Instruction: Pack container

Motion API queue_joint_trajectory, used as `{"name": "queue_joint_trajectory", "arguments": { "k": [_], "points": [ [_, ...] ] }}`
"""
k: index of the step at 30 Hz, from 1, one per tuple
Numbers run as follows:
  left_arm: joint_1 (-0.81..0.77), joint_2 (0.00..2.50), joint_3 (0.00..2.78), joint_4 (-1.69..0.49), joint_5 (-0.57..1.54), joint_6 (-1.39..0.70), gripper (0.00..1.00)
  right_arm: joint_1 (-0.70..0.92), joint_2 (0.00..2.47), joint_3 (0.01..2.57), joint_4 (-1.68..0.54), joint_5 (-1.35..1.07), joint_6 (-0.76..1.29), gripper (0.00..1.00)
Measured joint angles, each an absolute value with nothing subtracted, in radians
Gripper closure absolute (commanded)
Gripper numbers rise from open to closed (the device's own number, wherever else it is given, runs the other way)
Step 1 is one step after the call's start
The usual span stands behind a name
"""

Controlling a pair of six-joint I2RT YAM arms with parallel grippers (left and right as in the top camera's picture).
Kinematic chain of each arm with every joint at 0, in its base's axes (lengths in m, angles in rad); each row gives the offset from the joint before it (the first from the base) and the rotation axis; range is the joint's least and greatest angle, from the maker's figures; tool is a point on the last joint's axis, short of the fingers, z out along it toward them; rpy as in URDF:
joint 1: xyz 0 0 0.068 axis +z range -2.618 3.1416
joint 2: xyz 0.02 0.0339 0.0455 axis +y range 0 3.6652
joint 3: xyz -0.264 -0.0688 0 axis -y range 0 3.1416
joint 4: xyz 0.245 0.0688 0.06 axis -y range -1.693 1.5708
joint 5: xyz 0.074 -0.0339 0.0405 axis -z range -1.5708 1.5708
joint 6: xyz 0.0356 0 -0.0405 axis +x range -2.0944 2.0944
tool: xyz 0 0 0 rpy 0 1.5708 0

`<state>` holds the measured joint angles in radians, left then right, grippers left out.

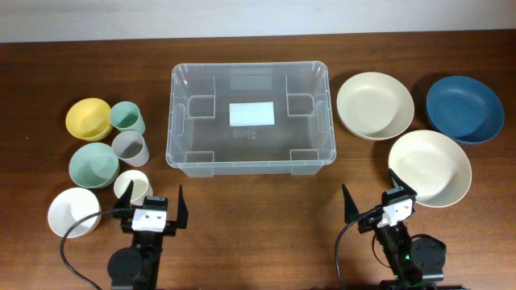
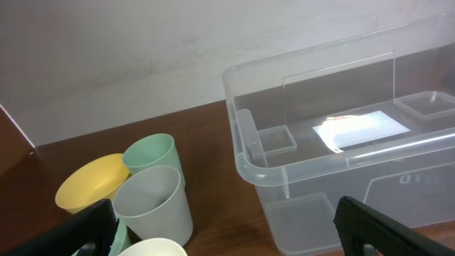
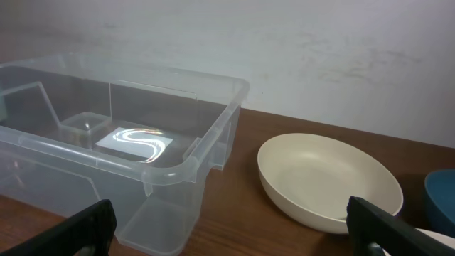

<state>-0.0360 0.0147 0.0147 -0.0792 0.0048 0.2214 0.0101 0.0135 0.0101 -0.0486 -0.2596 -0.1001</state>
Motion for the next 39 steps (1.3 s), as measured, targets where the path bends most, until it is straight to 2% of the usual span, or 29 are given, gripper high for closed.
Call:
{"name": "queue_joint_trajectory", "arguments": {
  "k": [39],
  "points": [
    [-0.036,0.015,0.015,-0.079,0.005,0.221,0.0,0.01,0.014,0.01,-0.025,-0.26,-0.079,0.01]
  ]
}}
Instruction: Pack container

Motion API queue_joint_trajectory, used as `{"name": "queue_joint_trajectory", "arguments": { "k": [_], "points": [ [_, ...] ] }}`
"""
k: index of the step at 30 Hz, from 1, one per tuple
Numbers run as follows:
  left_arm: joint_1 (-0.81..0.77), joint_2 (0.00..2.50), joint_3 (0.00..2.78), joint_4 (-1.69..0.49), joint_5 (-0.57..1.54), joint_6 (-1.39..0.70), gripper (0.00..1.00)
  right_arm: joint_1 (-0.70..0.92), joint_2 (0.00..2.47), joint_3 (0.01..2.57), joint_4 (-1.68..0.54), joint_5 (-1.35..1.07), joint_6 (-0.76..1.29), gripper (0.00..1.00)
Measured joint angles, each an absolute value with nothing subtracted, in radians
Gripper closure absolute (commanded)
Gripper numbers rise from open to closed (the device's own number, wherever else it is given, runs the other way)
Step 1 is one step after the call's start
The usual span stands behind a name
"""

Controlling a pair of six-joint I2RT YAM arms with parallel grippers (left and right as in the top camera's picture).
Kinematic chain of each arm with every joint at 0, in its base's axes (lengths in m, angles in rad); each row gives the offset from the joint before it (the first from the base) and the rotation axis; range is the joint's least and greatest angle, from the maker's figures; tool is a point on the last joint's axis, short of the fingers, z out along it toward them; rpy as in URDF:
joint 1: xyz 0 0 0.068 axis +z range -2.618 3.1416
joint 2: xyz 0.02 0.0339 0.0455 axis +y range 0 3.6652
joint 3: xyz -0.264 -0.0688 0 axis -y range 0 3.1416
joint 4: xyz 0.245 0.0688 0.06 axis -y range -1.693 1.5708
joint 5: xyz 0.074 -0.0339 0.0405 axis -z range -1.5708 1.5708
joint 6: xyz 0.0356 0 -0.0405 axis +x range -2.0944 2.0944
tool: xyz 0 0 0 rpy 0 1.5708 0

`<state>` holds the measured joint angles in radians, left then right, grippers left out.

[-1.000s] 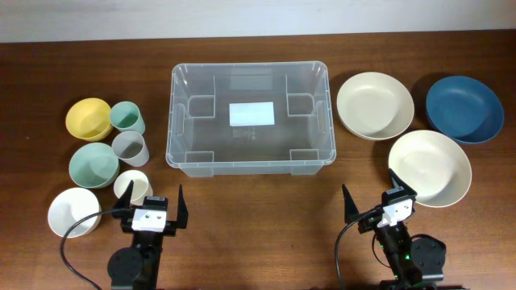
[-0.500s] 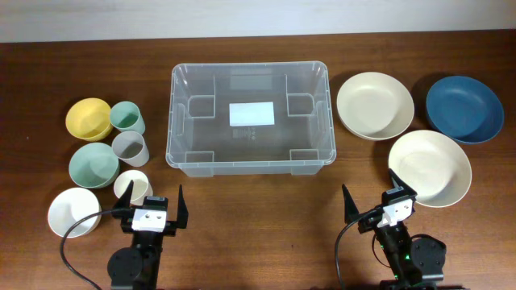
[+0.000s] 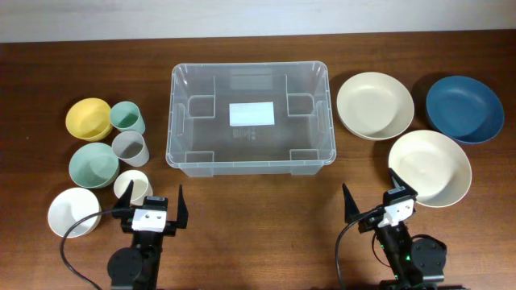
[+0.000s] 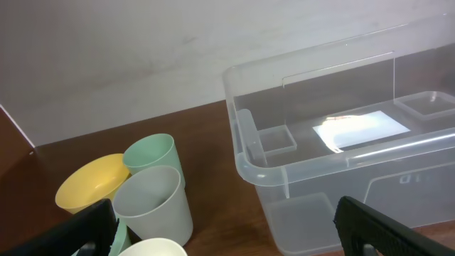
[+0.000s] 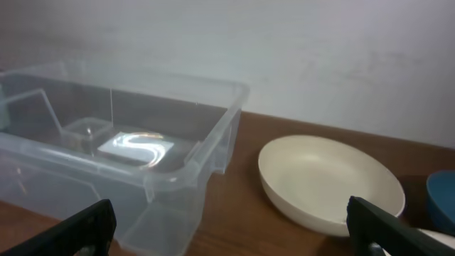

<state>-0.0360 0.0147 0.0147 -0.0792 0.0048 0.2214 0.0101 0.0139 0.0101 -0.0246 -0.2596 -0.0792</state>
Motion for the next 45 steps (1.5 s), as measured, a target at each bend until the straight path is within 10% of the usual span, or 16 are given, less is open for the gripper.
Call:
{"name": "queue_joint_trajectory", "arguments": {
  "k": [23,33,45],
  "points": [
    [-0.036,0.015,0.015,-0.079,0.005,0.221,0.0,0.01,0.067,0.192,0.211,-0.45,0.058,0.01],
    [-0.036,0.015,0.015,-0.079,0.005,0.221,0.0,0.011,0.403,0.779,-0.575,-0.197,0.189,0.01],
    [-0.036,0.015,0.015,-0.079,0.005,0.221,0.0,-0.028,0.807,1.008,-0.858,0.072,0.535,0.01]
  ]
}}
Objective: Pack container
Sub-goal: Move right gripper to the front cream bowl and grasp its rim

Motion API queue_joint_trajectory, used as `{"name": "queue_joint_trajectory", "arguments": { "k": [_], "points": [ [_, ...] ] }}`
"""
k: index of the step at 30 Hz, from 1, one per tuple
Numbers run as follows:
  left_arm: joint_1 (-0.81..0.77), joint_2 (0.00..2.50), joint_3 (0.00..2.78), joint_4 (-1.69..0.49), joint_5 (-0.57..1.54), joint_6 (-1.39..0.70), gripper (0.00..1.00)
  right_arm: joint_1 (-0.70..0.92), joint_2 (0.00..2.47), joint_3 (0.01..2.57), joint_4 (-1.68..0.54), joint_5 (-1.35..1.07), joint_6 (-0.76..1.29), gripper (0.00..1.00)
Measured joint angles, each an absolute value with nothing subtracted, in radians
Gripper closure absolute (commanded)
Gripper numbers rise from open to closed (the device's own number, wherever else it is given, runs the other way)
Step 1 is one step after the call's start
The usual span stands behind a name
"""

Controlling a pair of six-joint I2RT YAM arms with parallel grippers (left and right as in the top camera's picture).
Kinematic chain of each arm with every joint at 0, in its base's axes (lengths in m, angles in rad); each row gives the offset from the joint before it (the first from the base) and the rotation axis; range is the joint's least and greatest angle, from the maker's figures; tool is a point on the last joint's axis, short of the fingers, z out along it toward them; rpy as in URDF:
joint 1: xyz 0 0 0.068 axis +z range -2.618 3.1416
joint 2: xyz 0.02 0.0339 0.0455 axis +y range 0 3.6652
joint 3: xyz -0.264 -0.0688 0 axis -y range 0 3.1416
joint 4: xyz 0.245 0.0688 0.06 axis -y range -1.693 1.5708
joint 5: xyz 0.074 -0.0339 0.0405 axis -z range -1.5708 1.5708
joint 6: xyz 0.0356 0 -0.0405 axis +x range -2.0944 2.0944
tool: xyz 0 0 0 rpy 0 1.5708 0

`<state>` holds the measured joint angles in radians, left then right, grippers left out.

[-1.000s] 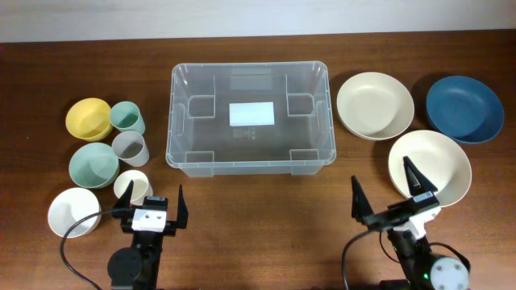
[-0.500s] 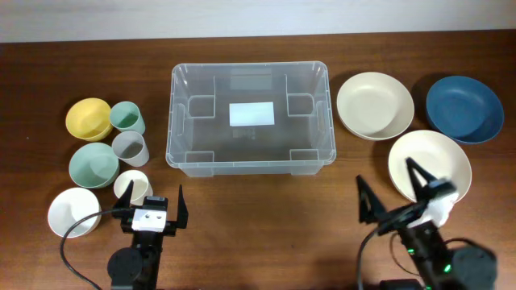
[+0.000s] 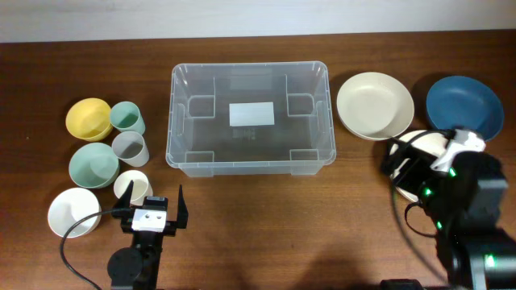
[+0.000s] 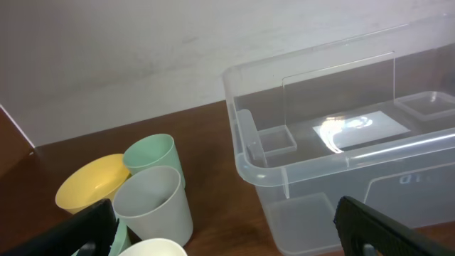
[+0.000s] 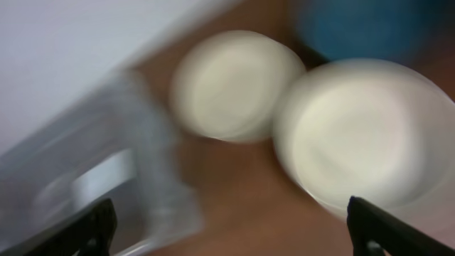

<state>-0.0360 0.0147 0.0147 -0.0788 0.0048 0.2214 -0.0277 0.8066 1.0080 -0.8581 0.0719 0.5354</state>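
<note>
The clear plastic container [image 3: 250, 117] stands empty at the middle of the table, and shows too in the left wrist view [image 4: 334, 142]. My left gripper [image 4: 227, 227] rests open near the front edge, behind the cups, holding nothing. My right arm [image 3: 451, 189] is raised over the nearest cream plate [image 3: 427, 145] and hides most of it. The right gripper [image 5: 231, 227] is open and empty. Its blurred view looks down on that plate [image 5: 362, 135], a second cream plate [image 5: 234, 85] and the container's corner [image 5: 92, 185].
Left of the container stand a yellow bowl [image 3: 87, 118], a green cup [image 3: 126, 118], a grey cup [image 3: 130, 148], a green bowl [image 3: 93, 164], a cream cup [image 3: 132, 188] and a white bowl [image 3: 73, 212]. On the right lie a cream plate [image 3: 375, 105] and a blue plate [image 3: 464, 109].
My right arm has left its resting place at the front edge and now stands raised over the nearest cream plate, its camera looking down. The left arm and all dishes are unmoved.
Both grippers first rested open at the front edge, facing the container. At the second moment the right wrist view had shifted slightly, while the overhead view looked the same. Now the right arm is up over the nearest cream plate, and the left has stayed still.
</note>
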Motion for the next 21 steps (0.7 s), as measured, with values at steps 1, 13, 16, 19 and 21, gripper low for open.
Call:
{"name": "queue_joint_trajectory", "arguments": {
  "k": [1,13,16,19,21],
  "points": [
    [-0.036,0.015,0.015,-0.079,0.005,0.221,0.0,-0.052,0.834,1.008,-0.896,0.117,0.608,0.01],
    [-0.036,0.015,0.015,-0.079,0.004,0.221,0.0,-0.339,1.107,1.008,-0.981,0.205,0.908,0.01],
    [-0.036,0.015,0.015,-0.079,0.005,0.221,0.0,-0.41,1.187,1.008,-0.989,0.143,0.918,0.01],
    [-0.036,0.015,0.015,-0.079,0.004,0.221,0.0,-0.487,1.256,1.008,-0.992,0.089,0.921,0.01],
    [-0.036,0.015,0.015,-0.079,0.005,0.221,0.0,-0.53,1.289,1.008,-0.992,0.062,0.922,0.01]
  ]
}}
